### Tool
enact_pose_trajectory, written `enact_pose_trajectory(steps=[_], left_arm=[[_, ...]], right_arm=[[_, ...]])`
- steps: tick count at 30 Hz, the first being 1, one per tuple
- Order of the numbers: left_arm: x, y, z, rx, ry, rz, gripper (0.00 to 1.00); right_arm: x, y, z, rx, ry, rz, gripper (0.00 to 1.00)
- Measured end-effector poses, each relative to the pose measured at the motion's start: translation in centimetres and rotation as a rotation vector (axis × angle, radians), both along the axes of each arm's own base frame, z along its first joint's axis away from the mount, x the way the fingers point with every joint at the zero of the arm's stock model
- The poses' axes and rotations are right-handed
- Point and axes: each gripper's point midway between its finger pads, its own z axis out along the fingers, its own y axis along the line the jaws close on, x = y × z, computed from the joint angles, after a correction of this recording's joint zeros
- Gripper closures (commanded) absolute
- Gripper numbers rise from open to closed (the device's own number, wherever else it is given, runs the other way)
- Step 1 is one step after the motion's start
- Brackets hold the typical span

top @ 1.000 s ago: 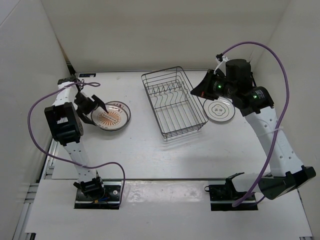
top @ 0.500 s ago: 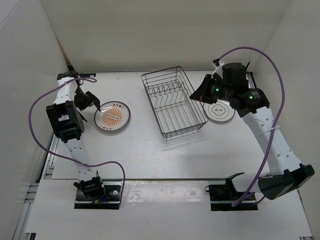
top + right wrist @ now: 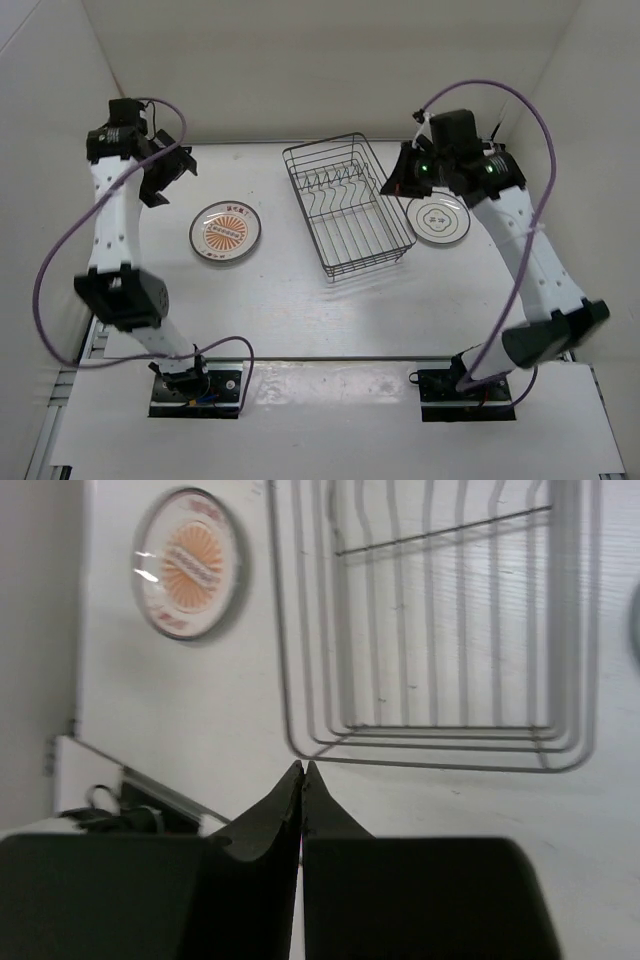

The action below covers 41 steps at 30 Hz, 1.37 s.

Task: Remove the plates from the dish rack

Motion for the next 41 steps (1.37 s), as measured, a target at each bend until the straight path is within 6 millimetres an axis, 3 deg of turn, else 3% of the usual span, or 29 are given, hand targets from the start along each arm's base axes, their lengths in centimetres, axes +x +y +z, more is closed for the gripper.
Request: enact_pose_trajectory(steps=[3, 5, 6, 8, 10, 11, 12, 13, 15, 19, 24, 25, 27, 28, 30, 31, 36, 41], left_arm=[[-4.6, -3.3, 6.3, -0.027, -0.167, -0.086, 0.00], [-7.0, -5.0, 8.6, -0.056, -0.251, -0.142, 0.00], [-8.2, -5.5, 8.7, -0.069, -0.261, -0.159, 0.00], [-10.5, -6.2, 7.2, -0.100, -0.228, -0.174, 0.00], [-11.9, -6.8, 4.8, -0.131, -0.164, -0.182, 0.00], [-12.3, -7.1, 3.7, -0.145, -0.129, -0.189, 0.00], [-12.7, -7.4, 2.5, -0.157, -0.095, -0.196, 0.00], [-13.0, -7.7, 1.6, -0.166, -0.067, -0.203, 0.00], [-13.6, -8.1, 0.2, -0.178, -0.028, -0.218, 0.00], [-14.6, -8.4, -0.4, -0.172, -0.029, -0.248, 0.00], [-14.7, -8.8, 0.1, -0.142, -0.082, -0.317, 0.00], [-14.6, -8.8, 0.0, -0.139, -0.087, -0.326, 0.00], [-14.7, -9.0, -0.4, -0.138, -0.081, -0.340, 0.00], [-14.7, -9.0, -0.6, -0.139, -0.075, -0.344, 0.00], [-14.8, -9.0, -1.0, -0.141, -0.065, -0.351, 0.00], [-14.9, -9.1, -1.2, -0.142, -0.063, -0.355, 0.00], [-15.1, -9.1, -2.4, -0.138, -0.045, -0.376, 0.00], [-15.5, -9.1, -3.7, -0.127, -0.016, -0.402, 0.00]], right_arm=[[4.1, -0.6, 0.2, -0.146, -0.020, -0.035, 1.00], [8.3, -3.6, 0.6, -0.243, -0.035, -0.154, 1.00], [10.0, -6.0, 0.5, -0.235, -0.024, -0.215, 1.00], [12.1, -16.6, -1.4, -0.253, 0.081, -0.465, 1.00], [11.7, -26.9, -2.9, -0.278, 0.168, -0.719, 1.00], [10.6, -30.1, -3.6, -0.291, 0.213, -0.809, 1.00], [9.4, -31.4, -4.0, -0.306, 0.249, -0.855, 1.00], [8.3, -31.6, -4.2, -0.319, 0.277, -0.869, 1.00], [7.0, -29.6, -4.0, -0.329, 0.296, -0.826, 1.00], [6.1, -26.0, -2.4, -0.327, 0.254, -0.741, 1.00], [5.4, -26.0, -2.1, -0.320, 0.256, -0.743, 0.98], [5.2, -25.9, -2.4, -0.313, 0.266, -0.736, 0.73], [4.7, -25.5, -3.2, -0.297, 0.298, -0.717, 0.49], [4.5, -25.1, -3.7, -0.289, 0.314, -0.700, 0.30], [3.9, -24.6, -4.6, -0.277, 0.349, -0.682, 0.22], [3.6, -24.3, -5.2, -0.270, 0.366, -0.669, 0.10], [1.6, -23.3, -6.9, -0.255, 0.428, -0.640, 0.10], [0.6, -23.1, -5.9, -0.245, 0.393, -0.643, 0.10]])
